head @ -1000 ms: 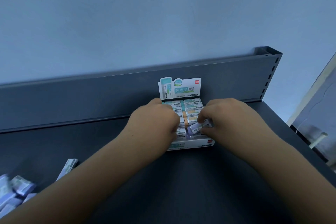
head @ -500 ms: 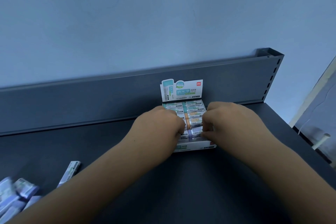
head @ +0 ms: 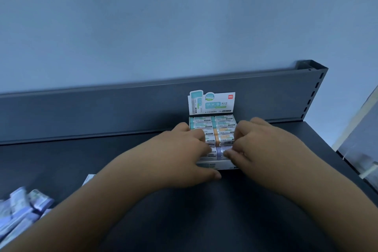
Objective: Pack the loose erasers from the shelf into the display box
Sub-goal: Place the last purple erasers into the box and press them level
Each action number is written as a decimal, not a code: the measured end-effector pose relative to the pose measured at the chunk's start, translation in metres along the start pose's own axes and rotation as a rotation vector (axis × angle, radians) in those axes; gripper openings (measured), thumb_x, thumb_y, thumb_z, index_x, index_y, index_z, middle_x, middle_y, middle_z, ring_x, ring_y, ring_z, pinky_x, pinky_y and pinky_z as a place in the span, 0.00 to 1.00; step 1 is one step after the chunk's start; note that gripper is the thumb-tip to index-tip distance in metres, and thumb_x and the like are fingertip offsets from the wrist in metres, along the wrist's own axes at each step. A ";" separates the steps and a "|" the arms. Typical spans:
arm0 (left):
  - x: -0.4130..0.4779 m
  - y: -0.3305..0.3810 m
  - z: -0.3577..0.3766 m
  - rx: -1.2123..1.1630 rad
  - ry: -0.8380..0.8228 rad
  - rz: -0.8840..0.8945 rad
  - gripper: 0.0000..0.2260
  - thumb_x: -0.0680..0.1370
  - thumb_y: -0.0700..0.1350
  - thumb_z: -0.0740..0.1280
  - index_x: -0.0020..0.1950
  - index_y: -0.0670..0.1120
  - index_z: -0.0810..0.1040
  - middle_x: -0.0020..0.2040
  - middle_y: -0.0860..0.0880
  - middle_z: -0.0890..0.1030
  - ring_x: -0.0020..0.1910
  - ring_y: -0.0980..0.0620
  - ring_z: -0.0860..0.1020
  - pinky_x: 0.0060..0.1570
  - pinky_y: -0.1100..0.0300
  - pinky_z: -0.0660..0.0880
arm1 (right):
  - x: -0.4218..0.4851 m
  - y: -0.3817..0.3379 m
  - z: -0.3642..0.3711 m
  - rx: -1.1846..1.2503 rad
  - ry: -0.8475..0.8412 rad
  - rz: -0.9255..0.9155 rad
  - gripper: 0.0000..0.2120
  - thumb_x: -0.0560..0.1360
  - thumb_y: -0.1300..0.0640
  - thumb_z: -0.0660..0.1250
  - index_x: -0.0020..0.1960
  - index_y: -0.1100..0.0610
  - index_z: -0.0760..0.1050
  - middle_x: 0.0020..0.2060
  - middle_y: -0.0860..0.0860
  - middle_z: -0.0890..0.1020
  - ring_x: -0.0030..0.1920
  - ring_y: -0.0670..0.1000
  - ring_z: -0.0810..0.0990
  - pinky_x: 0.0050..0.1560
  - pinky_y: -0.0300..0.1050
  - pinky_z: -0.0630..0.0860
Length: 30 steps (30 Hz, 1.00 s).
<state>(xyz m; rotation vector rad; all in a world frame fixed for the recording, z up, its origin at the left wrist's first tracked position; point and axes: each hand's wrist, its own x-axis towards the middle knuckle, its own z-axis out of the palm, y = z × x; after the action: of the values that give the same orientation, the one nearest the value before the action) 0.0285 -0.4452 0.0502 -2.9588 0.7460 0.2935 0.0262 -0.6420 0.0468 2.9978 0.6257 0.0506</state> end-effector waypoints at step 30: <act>-0.148 -0.105 0.059 -0.208 0.389 -0.436 0.40 0.68 0.77 0.44 0.68 0.57 0.75 0.63 0.58 0.78 0.65 0.54 0.74 0.60 0.51 0.75 | -0.003 -0.178 0.007 0.518 0.218 0.080 0.29 0.77 0.33 0.60 0.72 0.47 0.70 0.66 0.43 0.74 0.67 0.47 0.72 0.65 0.49 0.72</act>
<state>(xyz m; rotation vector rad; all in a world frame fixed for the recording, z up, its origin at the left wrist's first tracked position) -0.0590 -0.2778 0.0250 -3.3080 0.0735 -0.2558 -0.0475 -0.4809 0.0248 3.5528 0.6176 0.2621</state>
